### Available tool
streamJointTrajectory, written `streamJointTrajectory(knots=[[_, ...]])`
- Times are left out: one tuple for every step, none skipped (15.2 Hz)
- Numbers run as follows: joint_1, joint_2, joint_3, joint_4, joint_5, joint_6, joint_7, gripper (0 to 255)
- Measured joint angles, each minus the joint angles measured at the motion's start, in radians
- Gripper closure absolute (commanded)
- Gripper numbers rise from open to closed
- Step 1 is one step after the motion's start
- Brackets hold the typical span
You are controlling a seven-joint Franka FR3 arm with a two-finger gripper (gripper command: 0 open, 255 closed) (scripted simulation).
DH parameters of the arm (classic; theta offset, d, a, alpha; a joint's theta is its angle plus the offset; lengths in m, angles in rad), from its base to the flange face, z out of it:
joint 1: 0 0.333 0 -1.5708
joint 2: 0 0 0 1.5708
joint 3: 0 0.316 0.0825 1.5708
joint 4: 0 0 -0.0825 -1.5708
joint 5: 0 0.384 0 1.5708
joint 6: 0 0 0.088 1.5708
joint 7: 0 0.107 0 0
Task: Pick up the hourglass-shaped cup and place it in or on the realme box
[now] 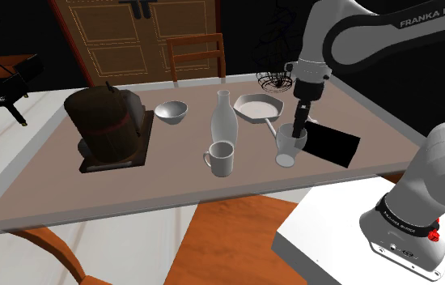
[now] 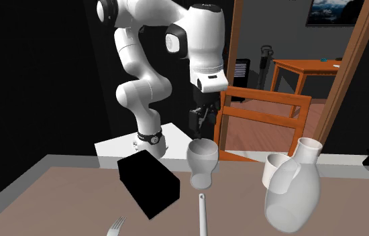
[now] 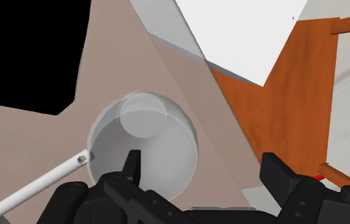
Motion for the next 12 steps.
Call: streamJointTrajectory(knots=[[0.007,0.023,0.005,-0.011,0.000,0.039,-0.012,0],[0.013,0.038,0.010,-0.019,0.002,0.066,-0.016,0],[0.015,0.053,0.012,-0.022,0.003,0.086,-0.020,0],[0.016,0.061,0.011,-0.031,0.003,0.103,-0.024,0],[0.019,0.065,0.014,-0.043,0.005,0.120,-0.023,0],[0.020,0.076,0.015,-0.052,0.007,0.140,-0.025,0],[0.021,0.083,0.016,-0.059,0.008,0.154,-0.026,0],[0.021,0.090,0.016,-0.066,0.009,0.168,-0.027,0],[0.024,0.098,0.018,-0.076,0.012,0.187,-0.027,0],[0.024,0.104,0.019,-0.081,0.014,0.199,-0.028,0],[0.025,0.109,0.020,-0.085,0.015,0.207,-0.028,0],[0.025,0.111,0.019,-0.086,0.015,0.211,-0.028,0]])
